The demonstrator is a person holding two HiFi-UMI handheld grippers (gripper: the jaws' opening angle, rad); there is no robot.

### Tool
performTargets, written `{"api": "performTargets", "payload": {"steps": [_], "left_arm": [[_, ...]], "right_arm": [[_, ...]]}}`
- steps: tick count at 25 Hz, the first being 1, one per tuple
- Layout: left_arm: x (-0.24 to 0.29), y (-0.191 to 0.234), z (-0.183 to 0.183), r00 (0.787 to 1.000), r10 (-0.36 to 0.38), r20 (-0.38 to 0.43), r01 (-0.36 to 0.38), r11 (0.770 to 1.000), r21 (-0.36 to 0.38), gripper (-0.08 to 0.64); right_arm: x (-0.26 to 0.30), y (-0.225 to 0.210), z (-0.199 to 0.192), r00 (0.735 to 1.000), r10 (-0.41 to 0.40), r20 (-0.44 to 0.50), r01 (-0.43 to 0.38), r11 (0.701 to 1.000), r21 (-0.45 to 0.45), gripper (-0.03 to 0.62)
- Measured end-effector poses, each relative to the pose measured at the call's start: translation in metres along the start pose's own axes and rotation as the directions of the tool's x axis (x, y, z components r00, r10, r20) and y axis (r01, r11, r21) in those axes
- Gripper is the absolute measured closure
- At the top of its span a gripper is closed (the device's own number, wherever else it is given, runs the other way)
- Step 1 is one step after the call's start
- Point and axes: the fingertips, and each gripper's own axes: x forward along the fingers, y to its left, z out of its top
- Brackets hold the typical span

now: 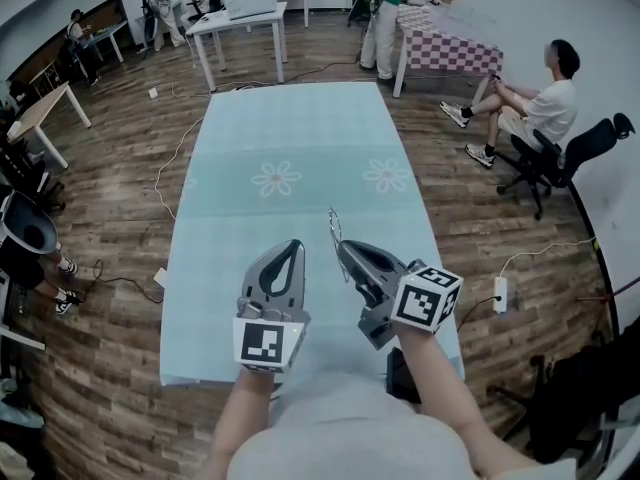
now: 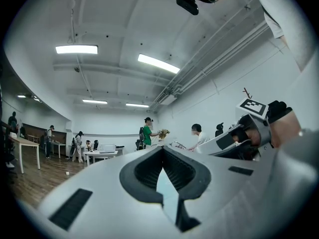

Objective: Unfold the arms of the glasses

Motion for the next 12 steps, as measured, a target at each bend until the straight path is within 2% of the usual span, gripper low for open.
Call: {"api": "performTargets", "payload": {"steps": [12], "left_arm": [[-0.0041,-0.0009,-0.0049,1.000,-0.006,-0.009,0.006,1.000,0.003,0.552]], "right_arm": [[0.0009,-0.0073,-0.0025,0.988,0.050,-0.146,-0.033,0.993,0.111,0.581]]}}
